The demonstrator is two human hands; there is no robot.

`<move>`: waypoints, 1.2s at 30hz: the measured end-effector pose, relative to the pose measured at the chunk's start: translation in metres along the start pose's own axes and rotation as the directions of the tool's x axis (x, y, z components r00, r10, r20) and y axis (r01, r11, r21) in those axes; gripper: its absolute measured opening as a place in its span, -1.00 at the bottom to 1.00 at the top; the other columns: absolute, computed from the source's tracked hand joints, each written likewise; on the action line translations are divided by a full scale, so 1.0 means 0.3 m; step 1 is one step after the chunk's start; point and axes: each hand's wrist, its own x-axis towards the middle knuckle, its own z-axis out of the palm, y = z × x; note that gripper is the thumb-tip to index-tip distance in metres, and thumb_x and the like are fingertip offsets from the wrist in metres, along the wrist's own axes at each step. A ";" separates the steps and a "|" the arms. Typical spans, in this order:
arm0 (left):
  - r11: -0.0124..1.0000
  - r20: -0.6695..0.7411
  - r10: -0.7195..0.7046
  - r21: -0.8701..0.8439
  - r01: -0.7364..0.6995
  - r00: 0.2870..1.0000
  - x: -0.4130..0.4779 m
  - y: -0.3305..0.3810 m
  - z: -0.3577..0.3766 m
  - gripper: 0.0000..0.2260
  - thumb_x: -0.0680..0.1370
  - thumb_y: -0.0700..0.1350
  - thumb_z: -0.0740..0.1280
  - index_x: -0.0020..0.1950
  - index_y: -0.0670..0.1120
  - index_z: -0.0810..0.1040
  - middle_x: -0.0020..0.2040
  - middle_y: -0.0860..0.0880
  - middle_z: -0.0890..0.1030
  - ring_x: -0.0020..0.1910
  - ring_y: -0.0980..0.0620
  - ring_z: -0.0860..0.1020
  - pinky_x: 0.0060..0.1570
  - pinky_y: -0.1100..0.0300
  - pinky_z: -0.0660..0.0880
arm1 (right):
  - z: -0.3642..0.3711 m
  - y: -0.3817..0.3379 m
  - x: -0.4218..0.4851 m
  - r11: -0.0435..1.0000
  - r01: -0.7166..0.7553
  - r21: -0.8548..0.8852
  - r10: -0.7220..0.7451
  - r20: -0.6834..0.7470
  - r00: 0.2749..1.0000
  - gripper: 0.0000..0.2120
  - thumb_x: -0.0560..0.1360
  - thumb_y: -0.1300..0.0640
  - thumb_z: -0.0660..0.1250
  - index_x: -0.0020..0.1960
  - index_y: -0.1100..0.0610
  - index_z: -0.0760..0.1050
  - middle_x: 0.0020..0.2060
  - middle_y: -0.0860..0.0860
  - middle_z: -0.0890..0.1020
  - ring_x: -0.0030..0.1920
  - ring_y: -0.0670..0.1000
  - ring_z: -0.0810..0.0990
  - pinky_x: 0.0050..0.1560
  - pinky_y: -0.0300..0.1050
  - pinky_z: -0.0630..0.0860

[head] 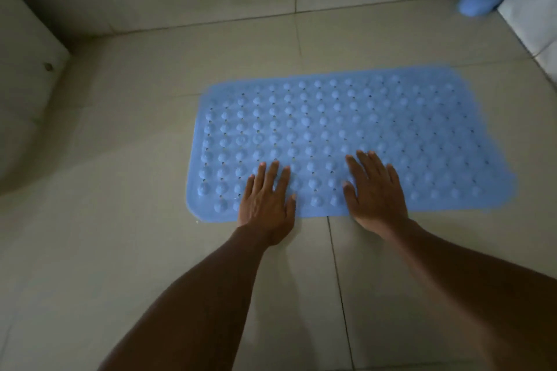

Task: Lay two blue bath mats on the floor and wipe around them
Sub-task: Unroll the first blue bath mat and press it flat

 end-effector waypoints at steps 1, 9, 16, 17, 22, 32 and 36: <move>1.000 -0.001 0.030 0.006 -0.030 1.000 0.020 0.039 0.001 -0.44 0.69 0.14 -0.02 0.67 0.02 -0.01 0.68 -0.03 -0.06 0.65 -0.07 -0.16 0.59 -0.02 -0.16 | -0.018 0.037 0.009 1.000 -0.026 0.008 0.026 0.005 1.000 -0.41 0.58 -0.11 0.03 0.52 0.12 0.35 0.51 0.14 0.39 0.54 0.17 0.30 0.45 0.28 0.28; 0.996 -0.016 0.082 -0.021 -0.082 0.996 0.212 0.230 0.075 -0.40 0.65 0.17 -0.06 0.66 0.00 0.06 0.68 -0.06 0.01 0.65 -0.09 -0.12 0.59 -0.04 -0.11 | 0.001 0.158 0.126 0.997 0.049 0.055 -0.049 0.001 0.999 -0.44 0.59 -0.10 0.05 0.51 0.12 0.36 0.49 0.13 0.42 0.54 0.18 0.30 0.44 0.26 0.33; 0.999 -0.086 0.053 0.003 -0.053 0.995 0.321 0.239 0.170 -0.42 0.64 0.14 0.10 0.64 -0.02 0.17 0.64 -0.03 0.16 0.65 -0.08 0.02 0.58 -0.08 0.07 | 0.091 0.193 0.200 0.992 0.111 0.061 -0.105 -0.083 0.991 -0.52 0.59 -0.01 0.19 0.49 0.04 0.41 0.46 0.15 0.44 0.51 0.21 0.33 0.42 0.25 0.30; 0.999 -0.098 0.049 -0.009 -0.051 0.994 0.318 0.240 0.171 -0.41 0.63 0.12 0.12 0.64 -0.04 0.18 0.64 -0.03 0.18 0.65 -0.07 0.03 0.58 -0.07 0.07 | 0.091 0.195 0.196 0.991 0.118 0.058 -0.113 -0.081 0.990 -0.51 0.59 -0.01 0.21 0.50 0.03 0.40 0.47 0.16 0.43 0.52 0.21 0.32 0.43 0.26 0.28; 0.995 -0.057 0.099 0.018 -0.098 0.993 0.320 0.250 0.155 -0.38 0.61 0.12 0.13 0.65 -0.04 0.16 0.66 -0.07 0.11 0.65 -0.09 0.00 0.57 -0.14 0.07 | 0.067 0.184 0.203 0.993 -0.060 0.101 0.064 -0.033 0.997 -0.34 0.54 -0.08 0.24 0.56 0.20 0.27 0.55 0.22 0.27 0.60 0.25 0.12 0.52 0.22 0.18; 0.998 -0.009 0.055 0.034 -0.055 0.998 0.336 0.254 0.138 -0.34 0.58 0.15 0.16 0.63 -0.12 0.20 0.65 -0.08 0.13 0.65 -0.07 0.04 0.58 -0.11 0.04 | 0.048 0.172 0.220 0.984 -0.177 0.013 0.176 0.051 0.983 -0.21 0.52 -0.15 0.25 0.58 0.28 0.17 0.58 0.30 0.14 0.61 0.28 0.03 0.56 0.26 0.09; 0.999 -0.030 0.040 -0.033 -0.041 0.999 0.342 0.257 0.134 -0.36 0.59 0.14 0.20 0.58 -0.17 0.29 0.64 -0.10 0.19 0.64 -0.08 0.08 0.58 -0.10 0.06 | 0.045 0.171 0.231 0.981 -0.194 0.005 0.194 0.035 0.980 -0.17 0.52 -0.17 0.25 0.56 0.38 0.16 0.56 0.31 0.18 0.60 0.26 0.10 0.56 0.25 0.11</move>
